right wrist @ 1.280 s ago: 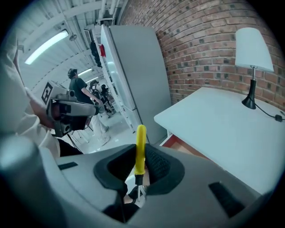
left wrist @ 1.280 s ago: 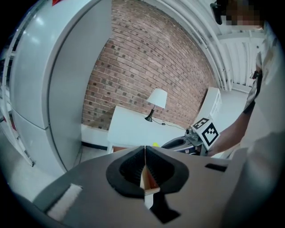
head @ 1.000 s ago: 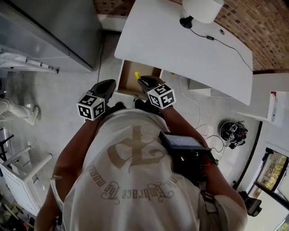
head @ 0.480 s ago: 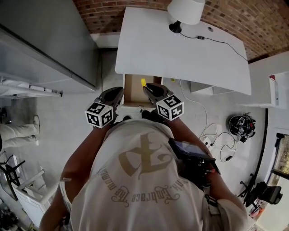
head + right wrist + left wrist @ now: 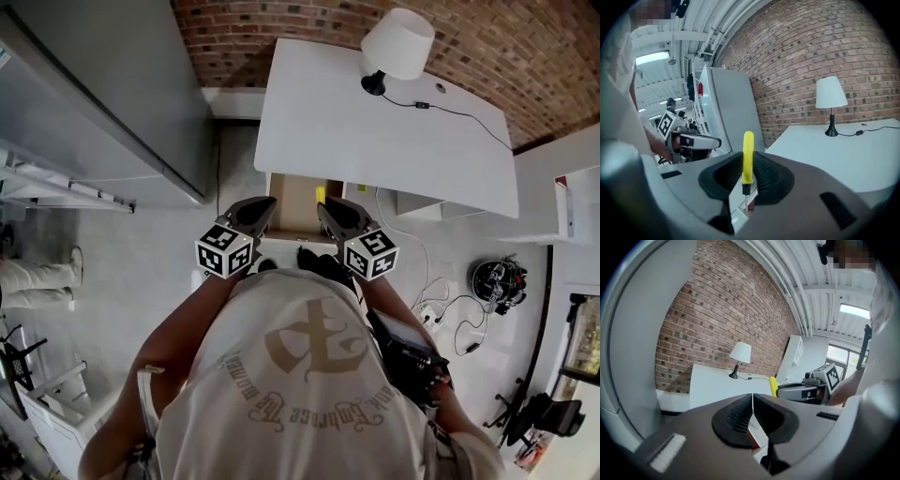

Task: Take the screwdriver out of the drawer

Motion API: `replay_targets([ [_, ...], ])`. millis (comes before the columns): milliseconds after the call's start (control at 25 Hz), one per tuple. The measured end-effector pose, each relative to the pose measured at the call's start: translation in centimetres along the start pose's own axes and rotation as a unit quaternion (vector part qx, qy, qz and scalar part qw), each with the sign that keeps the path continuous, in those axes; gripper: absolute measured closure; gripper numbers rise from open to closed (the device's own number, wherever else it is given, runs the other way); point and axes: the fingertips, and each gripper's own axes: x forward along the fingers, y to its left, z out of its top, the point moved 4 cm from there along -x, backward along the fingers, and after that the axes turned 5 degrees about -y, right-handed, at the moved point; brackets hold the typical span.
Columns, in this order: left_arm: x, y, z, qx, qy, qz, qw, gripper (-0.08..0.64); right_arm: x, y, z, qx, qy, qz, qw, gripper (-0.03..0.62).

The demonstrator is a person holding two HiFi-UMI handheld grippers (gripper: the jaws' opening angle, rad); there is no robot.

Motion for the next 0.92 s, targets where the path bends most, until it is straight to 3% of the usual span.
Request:
replay_targets([
  [560,-1.4,1.4,-1.8,-0.025,0.009,0.007,0.9996,0.548,0.0,1.0,-0.6,0.01,0.003,-0.015,1.0,0.54],
  [920,-0.2,0.9,-3.0,-0.027,0.03,-0.01,0.9992,0.548,-1.1,-0.8,-1.1,0.048,-0.007,-0.043,0.998,0.54],
])
